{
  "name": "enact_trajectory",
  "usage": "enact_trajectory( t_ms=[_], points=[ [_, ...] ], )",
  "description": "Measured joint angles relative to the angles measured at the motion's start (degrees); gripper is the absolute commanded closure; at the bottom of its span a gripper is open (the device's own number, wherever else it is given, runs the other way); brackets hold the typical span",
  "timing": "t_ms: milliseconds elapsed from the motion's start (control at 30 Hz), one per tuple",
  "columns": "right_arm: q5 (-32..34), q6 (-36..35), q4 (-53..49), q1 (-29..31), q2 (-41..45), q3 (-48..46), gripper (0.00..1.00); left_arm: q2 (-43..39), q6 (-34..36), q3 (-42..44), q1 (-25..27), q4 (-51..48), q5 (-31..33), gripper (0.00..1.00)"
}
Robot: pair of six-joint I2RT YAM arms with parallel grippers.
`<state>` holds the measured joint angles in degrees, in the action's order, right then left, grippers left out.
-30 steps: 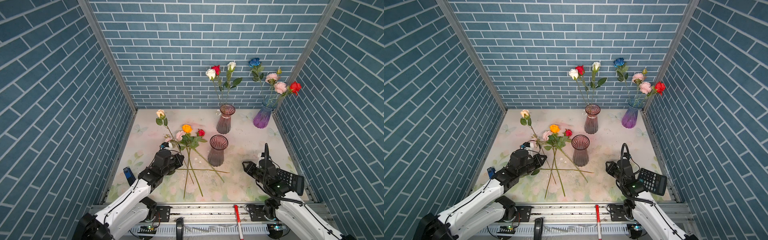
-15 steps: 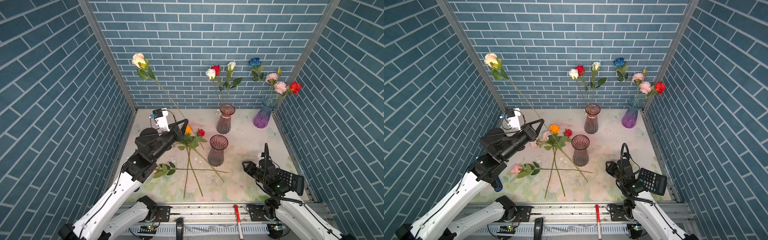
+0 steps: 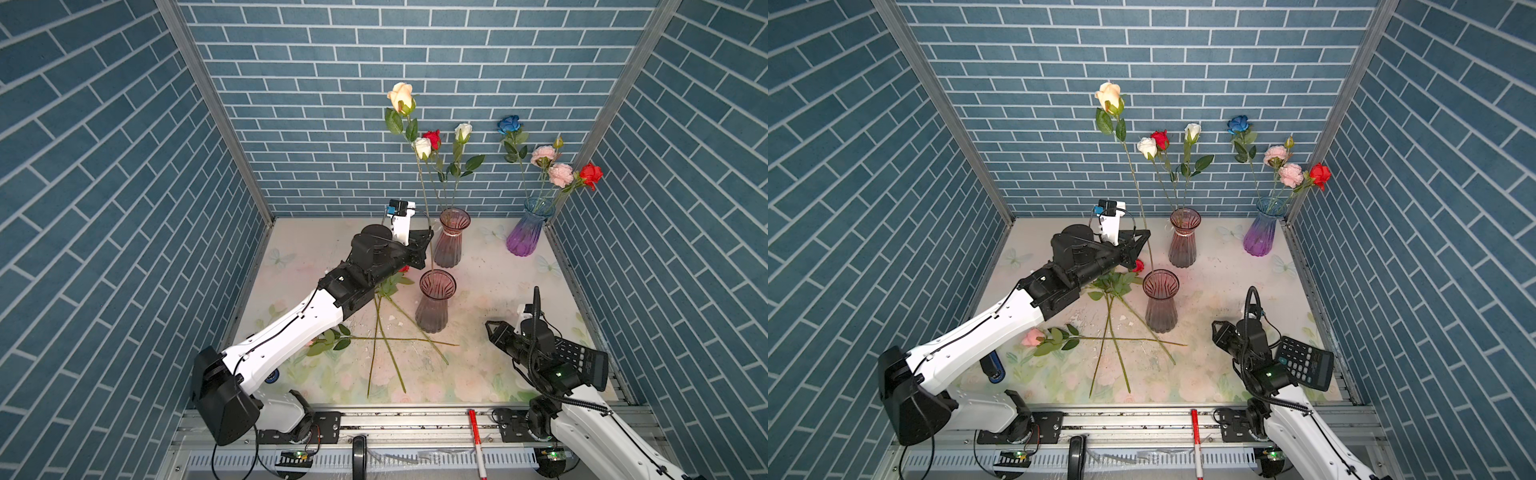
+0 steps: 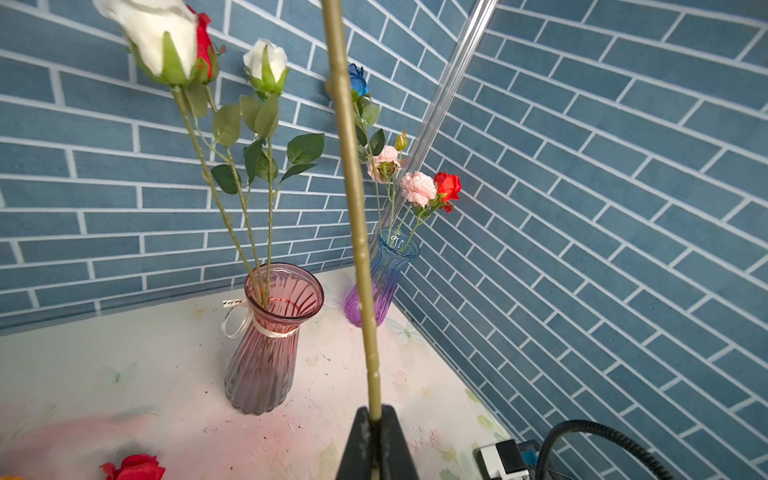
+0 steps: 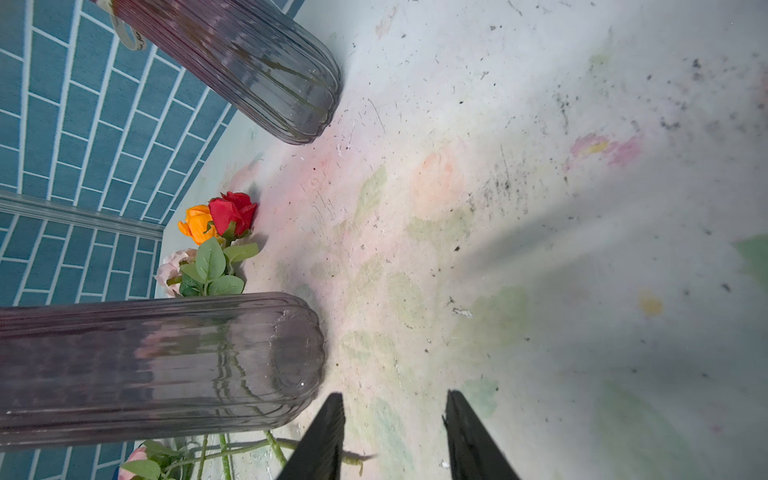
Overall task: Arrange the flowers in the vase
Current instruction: 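Lift the cream rose with the left gripper and carry it to the pink vase, then lower the cream rose into the pink vase and open the left gripper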
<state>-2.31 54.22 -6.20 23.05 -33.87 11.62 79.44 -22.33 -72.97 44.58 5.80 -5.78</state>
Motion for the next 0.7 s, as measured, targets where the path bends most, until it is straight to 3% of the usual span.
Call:
enact_trajectory(
  t_ms=[267, 333, 400, 467, 533, 700],
  points=[
    [-0.8, 0.0, 0.3, -0.7, -0.3, 0.0, 0.58, 3.6, 7.3, 3.9, 5.5, 4.0, -0.1, 1.0],
    [-1.0, 0.0, 0.4, -0.9, -0.3, 0.0, 0.58, 4.0, 8.1, 5.0, 6.1, 3.8, 0.0, 0.88],
    [-1.0, 0.0, 0.5, -1.0, -0.3, 0.0, 0.58, 4.0, 8.2, 5.7, 6.4, 3.4, 0.2, 0.6],
    [-1.2, 0.0, 0.6, -1.1, -0.3, 0.0, 0.58, 3.9, 8.1, 6.0, 6.3, 2.6, 0.5, 0.42],
    [-1.4, 0.0, 0.7, -1.2, -0.3, 0.0, 0.58, 3.7, 7.6, 6.2, 6.3, 1.4, 0.8, 0.37],
    [-1.6, 0.0, 0.8, -1.4, -0.3, 0.0, 0.58, 0.9, 7.3, 8.7, 6.4, -1.4, 1.8, 0.36]
  ],
)
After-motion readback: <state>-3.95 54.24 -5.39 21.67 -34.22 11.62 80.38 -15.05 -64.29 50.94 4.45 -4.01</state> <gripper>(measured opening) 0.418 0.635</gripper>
